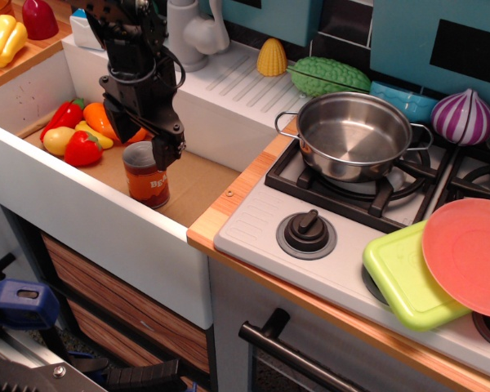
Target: Put can in pot
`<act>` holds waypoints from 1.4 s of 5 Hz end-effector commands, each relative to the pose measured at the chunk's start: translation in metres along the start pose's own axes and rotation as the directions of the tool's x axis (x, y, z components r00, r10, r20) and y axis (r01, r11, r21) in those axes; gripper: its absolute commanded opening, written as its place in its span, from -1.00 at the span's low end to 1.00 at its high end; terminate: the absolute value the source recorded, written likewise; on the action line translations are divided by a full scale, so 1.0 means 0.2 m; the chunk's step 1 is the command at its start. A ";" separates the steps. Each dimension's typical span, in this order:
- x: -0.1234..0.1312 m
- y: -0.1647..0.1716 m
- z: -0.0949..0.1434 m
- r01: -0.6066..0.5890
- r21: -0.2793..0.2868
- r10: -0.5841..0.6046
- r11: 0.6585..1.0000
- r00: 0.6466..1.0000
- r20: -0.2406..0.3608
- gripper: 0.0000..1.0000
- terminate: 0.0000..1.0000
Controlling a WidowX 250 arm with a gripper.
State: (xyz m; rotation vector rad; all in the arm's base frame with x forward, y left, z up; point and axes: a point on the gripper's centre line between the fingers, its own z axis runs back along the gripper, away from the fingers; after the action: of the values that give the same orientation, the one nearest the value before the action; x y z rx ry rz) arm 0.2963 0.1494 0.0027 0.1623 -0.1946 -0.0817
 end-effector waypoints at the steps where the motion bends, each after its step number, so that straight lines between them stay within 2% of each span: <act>1: 0.00 0.06 0.00 -0.012 0.026 0.011 1.000 0.999 0.039 1.00 -1.00; 4: 0.05 0.14 -0.11 0.004 0.035 -0.007 0.999 0.997 0.078 1.00 -1.00; 6: 0.08 0.16 -0.21 0.023 -0.011 -0.022 1.000 0.994 0.104 1.00 -1.00; 7: 0.09 0.14 -0.23 -0.002 -0.028 0.004 1.000 0.996 0.094 -1.00 -1.00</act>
State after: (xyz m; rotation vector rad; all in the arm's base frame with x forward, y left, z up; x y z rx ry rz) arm 0.3122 0.1706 -0.0410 0.1188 -0.2170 -0.0752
